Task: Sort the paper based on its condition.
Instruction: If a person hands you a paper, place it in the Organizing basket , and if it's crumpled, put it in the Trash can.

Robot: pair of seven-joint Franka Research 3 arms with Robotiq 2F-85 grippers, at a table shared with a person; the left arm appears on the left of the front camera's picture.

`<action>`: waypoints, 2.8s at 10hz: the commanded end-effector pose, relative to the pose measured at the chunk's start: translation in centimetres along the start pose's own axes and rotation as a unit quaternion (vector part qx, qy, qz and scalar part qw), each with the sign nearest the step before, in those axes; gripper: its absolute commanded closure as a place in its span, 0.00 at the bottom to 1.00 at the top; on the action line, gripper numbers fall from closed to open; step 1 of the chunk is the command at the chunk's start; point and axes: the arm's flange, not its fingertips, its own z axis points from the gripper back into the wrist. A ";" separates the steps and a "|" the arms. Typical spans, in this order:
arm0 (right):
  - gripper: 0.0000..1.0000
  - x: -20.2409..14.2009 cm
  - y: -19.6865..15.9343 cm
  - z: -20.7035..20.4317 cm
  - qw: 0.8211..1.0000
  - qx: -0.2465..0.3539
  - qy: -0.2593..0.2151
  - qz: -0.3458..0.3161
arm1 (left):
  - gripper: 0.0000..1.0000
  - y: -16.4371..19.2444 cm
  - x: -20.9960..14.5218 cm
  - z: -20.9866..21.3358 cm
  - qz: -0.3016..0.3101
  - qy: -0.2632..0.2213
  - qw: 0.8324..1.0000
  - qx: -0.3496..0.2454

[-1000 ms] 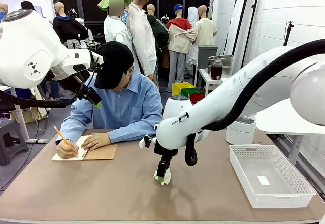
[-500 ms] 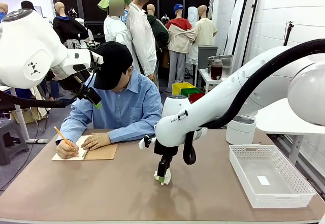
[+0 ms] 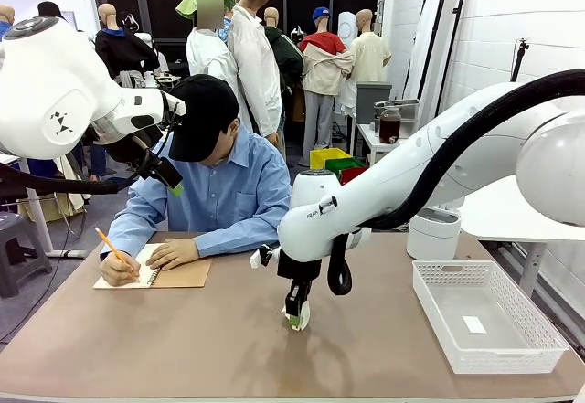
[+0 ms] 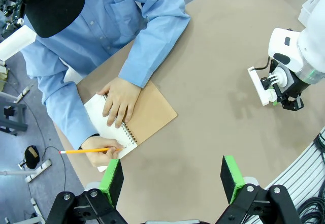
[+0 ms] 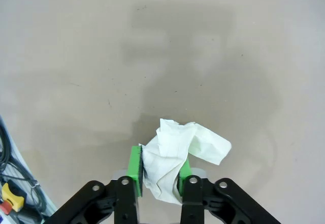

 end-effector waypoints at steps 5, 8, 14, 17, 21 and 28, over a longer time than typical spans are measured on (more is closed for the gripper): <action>1.00 -1.7 0.1 5.6 0.999 -0.024 -0.006 -0.047 | 0.00 0.1 0.0 0.1 -0.003 -0.002 1.000 -0.002; 1.00 -7.4 -1.8 13.9 0.995 -0.047 -0.030 -0.082 | 0.00 0.1 0.0 0.1 -0.003 -0.002 1.000 -0.002; 1.00 -14.8 -8.7 21.0 0.968 -0.167 -0.054 -0.181 | 0.00 0.1 0.0 0.1 -0.003 -0.002 1.000 -0.002; 1.00 -15.3 -8.7 21.8 0.971 -0.155 -0.057 -0.170 | 0.00 0.1 0.0 0.1 -0.003 -0.002 1.000 -0.002; 1.00 -15.2 -8.7 21.8 0.971 -0.157 -0.058 -0.172 | 0.00 0.1 0.0 0.1 -0.003 -0.002 1.000 -0.002; 1.00 -21.3 -19.5 22.8 0.939 -0.266 0.020 -0.217 | 0.00 0.1 0.0 0.1 -0.003 -0.002 1.000 -0.002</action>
